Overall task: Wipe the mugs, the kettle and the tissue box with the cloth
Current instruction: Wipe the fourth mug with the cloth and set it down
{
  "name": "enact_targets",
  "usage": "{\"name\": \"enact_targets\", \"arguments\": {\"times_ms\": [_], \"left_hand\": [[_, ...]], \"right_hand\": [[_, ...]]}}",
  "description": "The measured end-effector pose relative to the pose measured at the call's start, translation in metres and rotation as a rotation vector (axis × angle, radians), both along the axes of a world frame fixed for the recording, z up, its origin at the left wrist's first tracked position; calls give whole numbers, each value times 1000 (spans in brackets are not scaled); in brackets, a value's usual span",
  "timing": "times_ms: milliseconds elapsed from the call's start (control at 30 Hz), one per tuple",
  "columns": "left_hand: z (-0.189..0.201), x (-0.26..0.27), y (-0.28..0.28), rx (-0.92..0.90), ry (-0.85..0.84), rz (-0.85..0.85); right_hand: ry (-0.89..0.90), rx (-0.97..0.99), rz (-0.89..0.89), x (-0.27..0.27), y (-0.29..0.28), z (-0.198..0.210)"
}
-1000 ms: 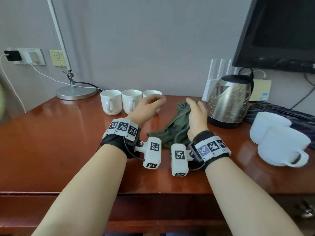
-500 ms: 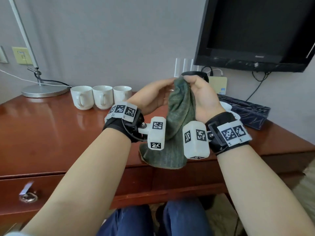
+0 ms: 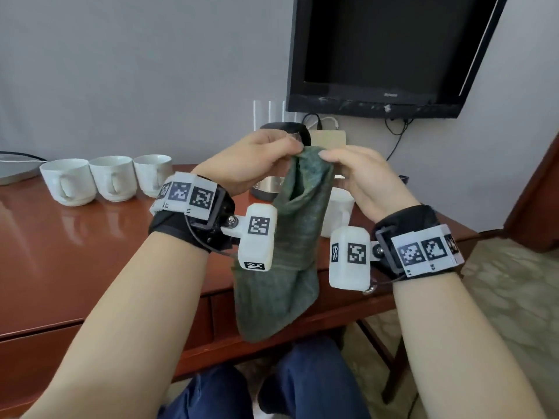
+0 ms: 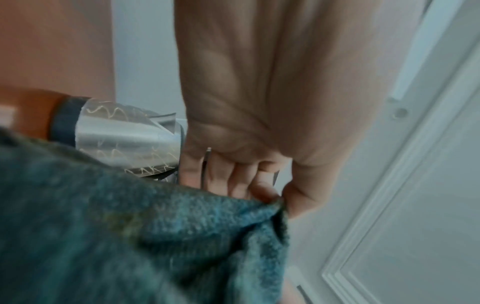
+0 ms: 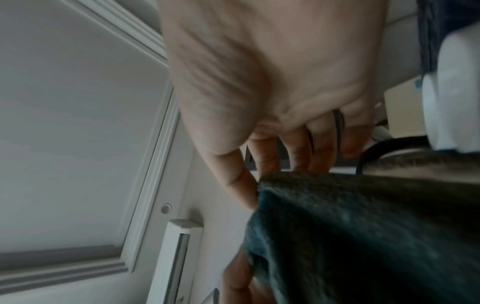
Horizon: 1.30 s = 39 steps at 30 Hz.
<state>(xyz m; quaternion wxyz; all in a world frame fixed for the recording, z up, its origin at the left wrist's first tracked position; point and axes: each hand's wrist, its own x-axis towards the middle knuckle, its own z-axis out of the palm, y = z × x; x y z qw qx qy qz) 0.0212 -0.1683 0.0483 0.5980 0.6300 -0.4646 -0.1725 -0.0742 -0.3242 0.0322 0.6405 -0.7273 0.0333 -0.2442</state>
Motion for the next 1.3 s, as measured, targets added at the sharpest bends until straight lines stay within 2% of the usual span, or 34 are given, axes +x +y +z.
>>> {"name": "enact_targets", "arguments": {"times_ms": [100, 233, 367, 533, 667, 767, 867, 900, 1033, 1100, 1200, 1300], "left_hand": [[-2, -3, -8, 24, 36, 47], [-8, -4, -13, -209, 227, 96], [-7, -3, -12, -411, 365, 100], [-12, -4, -15, -365, 357, 121], [-17, -1, -22, -382, 464, 224], [-26, -1, -29, -184, 324, 270], [-34, -5, -33, 140, 57, 111], [-36, -5, -35, 172, 5, 115], [-40, 1, -36, -37, 72, 407], [-47, 8, -35, -79, 89, 473], [-53, 9, -39, 37, -45, 486], [-58, 2, -52, 141, -182, 419]], "right_hand": [[-6, 142, 38, -2, 3, -9], [-6, 186, 46, -2, 3, -18], [27, 170, 184, -8, -10, -33], [-108, 339, 403, -16, -27, -51], [-233, 391, 510, -21, -31, -53], [-332, 453, 522, -21, -29, -51], [-424, 458, 523, -19, -26, -49], [-444, 475, 520, -19, -28, -51], [-484, 597, 495, -24, -38, -71], [-451, 685, 413, -26, -42, -78], [-371, 754, 336, -30, -44, -85], [-260, 726, 289, -32, -50, -89]]}}
